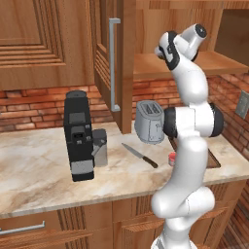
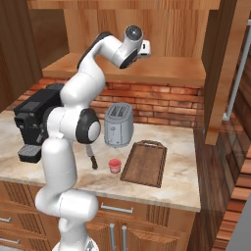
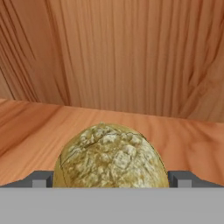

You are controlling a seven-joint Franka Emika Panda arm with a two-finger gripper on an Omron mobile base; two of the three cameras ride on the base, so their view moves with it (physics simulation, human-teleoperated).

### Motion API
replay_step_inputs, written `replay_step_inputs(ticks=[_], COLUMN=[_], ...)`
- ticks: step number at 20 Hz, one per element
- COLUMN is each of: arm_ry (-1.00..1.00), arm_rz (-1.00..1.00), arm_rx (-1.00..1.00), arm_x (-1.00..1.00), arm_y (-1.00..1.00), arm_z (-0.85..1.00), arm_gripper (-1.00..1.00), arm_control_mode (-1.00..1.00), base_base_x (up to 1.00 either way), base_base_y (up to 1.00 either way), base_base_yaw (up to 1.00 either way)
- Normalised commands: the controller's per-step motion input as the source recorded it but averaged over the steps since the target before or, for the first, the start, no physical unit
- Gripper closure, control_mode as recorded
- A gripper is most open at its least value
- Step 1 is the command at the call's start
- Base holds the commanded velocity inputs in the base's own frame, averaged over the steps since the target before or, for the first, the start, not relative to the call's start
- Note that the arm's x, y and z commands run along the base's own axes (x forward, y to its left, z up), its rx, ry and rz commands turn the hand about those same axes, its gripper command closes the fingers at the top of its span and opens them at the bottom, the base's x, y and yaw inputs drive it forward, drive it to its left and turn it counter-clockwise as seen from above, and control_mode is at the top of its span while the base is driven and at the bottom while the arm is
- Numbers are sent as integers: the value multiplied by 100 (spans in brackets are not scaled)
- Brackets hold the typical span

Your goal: Pick the bread, place it on the cutting board, pick the jam, place it on the counter, and close the cabinet.

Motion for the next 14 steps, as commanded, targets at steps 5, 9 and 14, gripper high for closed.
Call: replay_step_inputs(ticks=[5, 9, 14], arm_ry=[0, 0, 0], arm_rz=[2, 1, 0], arm_rx=[0, 0, 0], arm_x=[14, 1, -2], arm_y=[7, 4, 0], arm_z=[-9, -2, 0], arm_gripper=[100, 100, 100], arm_control_mode=[-100, -100, -100], base_base_x=[0, 0, 0], base_base_y=[0, 0, 0], base_base_yaw=[0, 0, 0])
